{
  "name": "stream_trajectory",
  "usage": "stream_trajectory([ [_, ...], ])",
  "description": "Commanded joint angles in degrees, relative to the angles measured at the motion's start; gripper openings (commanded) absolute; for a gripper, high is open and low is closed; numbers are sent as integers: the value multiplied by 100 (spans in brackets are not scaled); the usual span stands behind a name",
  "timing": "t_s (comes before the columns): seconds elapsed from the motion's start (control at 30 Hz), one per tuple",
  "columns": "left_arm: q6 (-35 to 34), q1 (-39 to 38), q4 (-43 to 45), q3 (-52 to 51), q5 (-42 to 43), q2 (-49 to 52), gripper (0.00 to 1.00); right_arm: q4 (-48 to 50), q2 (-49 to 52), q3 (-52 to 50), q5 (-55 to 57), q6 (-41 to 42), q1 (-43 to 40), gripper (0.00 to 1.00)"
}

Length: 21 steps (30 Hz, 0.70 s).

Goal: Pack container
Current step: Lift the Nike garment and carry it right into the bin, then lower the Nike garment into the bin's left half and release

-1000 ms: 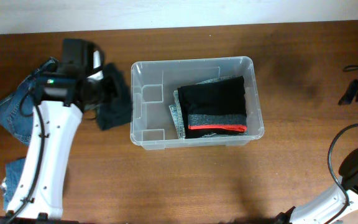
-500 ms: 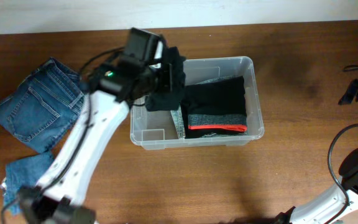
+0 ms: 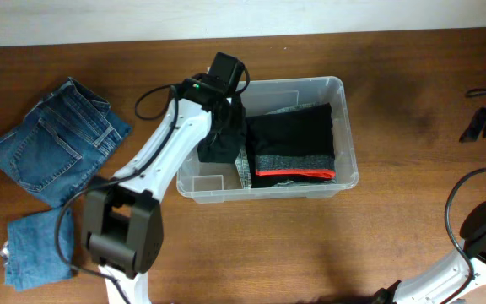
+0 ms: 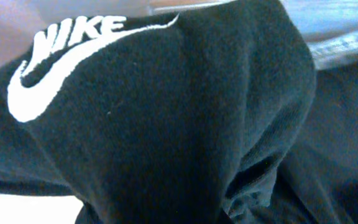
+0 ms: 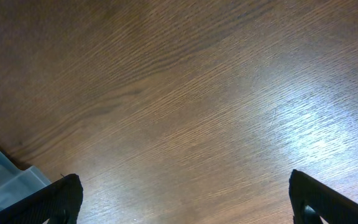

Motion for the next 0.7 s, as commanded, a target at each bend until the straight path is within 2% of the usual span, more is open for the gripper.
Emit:
stream_trajectory([
  [0.0, 192, 2, 140, 90, -133, 151, 1, 0, -33, 0, -31, 9, 0, 98],
  [0.23, 190, 2, 175, 90, -136, 203, 3, 0, -33, 0, -31, 9, 0, 98],
  [0.33, 190, 2, 221, 90, -136, 203, 21, 0, -33, 0, -31, 9, 0, 98],
  [0.4, 190, 2, 219, 90, -136, 203, 50, 0, -33, 0, -31, 9, 0, 98],
  [0.47, 190, 4, 219, 90, -136, 203, 70, 0, -33, 0, -31, 9, 0, 98],
  [0.53, 190, 2, 219, 90, -136, 203, 74, 0, -33, 0, -31, 9, 0, 98],
  [0.67, 190, 2, 208, 254, -136, 181, 74, 0, -33, 0, -31, 9, 0, 98],
])
